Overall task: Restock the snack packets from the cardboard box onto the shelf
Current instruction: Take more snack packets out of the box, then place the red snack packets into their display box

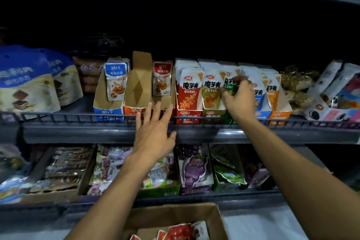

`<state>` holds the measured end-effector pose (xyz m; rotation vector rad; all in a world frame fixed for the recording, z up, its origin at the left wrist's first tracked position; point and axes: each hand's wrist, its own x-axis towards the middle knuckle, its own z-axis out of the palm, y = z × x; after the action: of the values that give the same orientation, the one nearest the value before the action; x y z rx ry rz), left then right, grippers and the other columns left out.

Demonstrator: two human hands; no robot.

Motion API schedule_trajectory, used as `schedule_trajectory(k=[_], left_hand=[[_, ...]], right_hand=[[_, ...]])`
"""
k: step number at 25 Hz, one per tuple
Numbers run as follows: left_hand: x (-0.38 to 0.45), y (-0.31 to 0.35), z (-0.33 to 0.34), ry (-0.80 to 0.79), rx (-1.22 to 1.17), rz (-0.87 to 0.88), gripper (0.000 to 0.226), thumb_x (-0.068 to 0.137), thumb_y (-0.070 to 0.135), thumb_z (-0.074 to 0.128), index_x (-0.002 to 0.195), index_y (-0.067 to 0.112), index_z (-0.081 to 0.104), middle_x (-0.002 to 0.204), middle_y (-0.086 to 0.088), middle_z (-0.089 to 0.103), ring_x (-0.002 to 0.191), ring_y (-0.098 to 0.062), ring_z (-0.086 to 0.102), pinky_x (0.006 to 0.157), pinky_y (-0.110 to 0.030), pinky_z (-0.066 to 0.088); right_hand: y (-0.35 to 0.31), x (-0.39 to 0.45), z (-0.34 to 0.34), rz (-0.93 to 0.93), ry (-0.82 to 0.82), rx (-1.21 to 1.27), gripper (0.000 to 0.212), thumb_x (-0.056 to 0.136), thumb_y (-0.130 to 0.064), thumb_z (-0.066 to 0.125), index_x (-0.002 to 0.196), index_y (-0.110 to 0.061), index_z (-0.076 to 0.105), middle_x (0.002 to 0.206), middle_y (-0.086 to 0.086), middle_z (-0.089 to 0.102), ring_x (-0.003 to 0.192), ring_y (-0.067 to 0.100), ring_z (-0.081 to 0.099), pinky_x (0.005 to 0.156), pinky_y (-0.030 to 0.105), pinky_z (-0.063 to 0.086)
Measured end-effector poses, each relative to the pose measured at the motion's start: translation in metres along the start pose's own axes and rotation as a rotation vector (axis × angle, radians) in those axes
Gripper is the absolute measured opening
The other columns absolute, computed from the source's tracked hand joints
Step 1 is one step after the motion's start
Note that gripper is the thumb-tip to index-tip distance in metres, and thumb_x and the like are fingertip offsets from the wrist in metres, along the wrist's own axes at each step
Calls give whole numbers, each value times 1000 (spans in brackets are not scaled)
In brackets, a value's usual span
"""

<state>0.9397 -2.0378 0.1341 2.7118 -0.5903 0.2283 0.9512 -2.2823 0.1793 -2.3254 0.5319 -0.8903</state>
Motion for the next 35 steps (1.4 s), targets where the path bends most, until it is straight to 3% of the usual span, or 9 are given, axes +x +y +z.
schedule_trajectory(k=[6, 9, 12, 17, 22, 25, 28, 31, 35], left_hand=[[-50, 0, 26, 207, -350, -72, 87, 95, 35, 58, 157, 34, -4, 167, 0, 3, 153, -21, 0, 123, -45, 2], [-92, -14, 69, 218, -506, -193, 72, 92, 22, 59, 155, 22, 24, 158, -5, 32, 144, -25, 28, 119, -38, 23], [-152, -54, 138, -191, -520, -344, 60, 85, 18, 60, 143, 24, 46, 133, -2, 59, 111, -18, 59, 98, -38, 50], [-251, -114, 232, -842, -234, -465, 54, 87, 27, 64, 140, 24, 51, 135, -9, 60, 119, -29, 58, 101, -35, 47], [-246, -124, 288, -822, -247, -541, 60, 84, 32, 65, 141, 19, 50, 141, -11, 55, 127, -31, 52, 108, -35, 40], [-227, -138, 327, -725, -158, -592, 84, 82, 32, 67, 154, 20, 25, 156, -12, 32, 140, -33, 35, 113, -42, 34], [-210, -145, 357, -768, -53, -279, 100, 83, 27, 72, 158, 21, 6, 165, -4, 6, 152, -28, 6, 121, -43, 16], [-195, -141, 384, -854, -54, -127, 97, 83, 32, 71, 157, 19, 10, 163, -7, 17, 150, -26, 15, 122, -38, 10], [-189, -126, 393, -851, 24, -187, 90, 82, 31, 72, 155, 15, 21, 152, -11, 38, 139, -31, 35, 118, -39, 17]], right_hand=[[30, -143, -20, -152, 12, -21, 62, 93, -36, 57, 147, -17, 33, 154, 5, 30, 143, 19, 25, 116, 32, 20], [73, -232, 12, -11, -245, 80, 55, 90, -26, 63, 139, -15, 42, 144, 7, 44, 131, 21, 42, 110, 30, 33], [122, -309, 46, 423, -828, 43, 42, 88, -23, 66, 128, -18, 54, 122, 6, 61, 107, 20, 59, 84, 23, 44], [205, -373, 89, 353, -1317, -271, 41, 90, -27, 61, 129, -17, 55, 129, 7, 60, 113, 23, 57, 94, 28, 45], [224, -361, 156, 264, -1173, -298, 56, 83, -33, 67, 135, -25, 48, 134, 3, 57, 119, 26, 54, 98, 33, 43], [237, -364, 186, 139, -1224, -397, 79, 79, -37, 69, 146, -30, 28, 146, 1, 43, 130, 28, 43, 106, 40, 36], [237, -384, 193, -47, -1250, -538, 68, 84, -31, 63, 143, -34, 29, 135, -3, 55, 124, 24, 51, 102, 40, 32], [232, -384, 200, -91, -1275, -522, 48, 85, -19, 60, 130, -32, 48, 116, 0, 67, 110, 24, 61, 99, 36, 40], [240, -347, 219, -107, -1277, -487, 49, 82, -13, 59, 128, -30, 58, 132, -2, 58, 126, 24, 48, 106, 38, 38]])
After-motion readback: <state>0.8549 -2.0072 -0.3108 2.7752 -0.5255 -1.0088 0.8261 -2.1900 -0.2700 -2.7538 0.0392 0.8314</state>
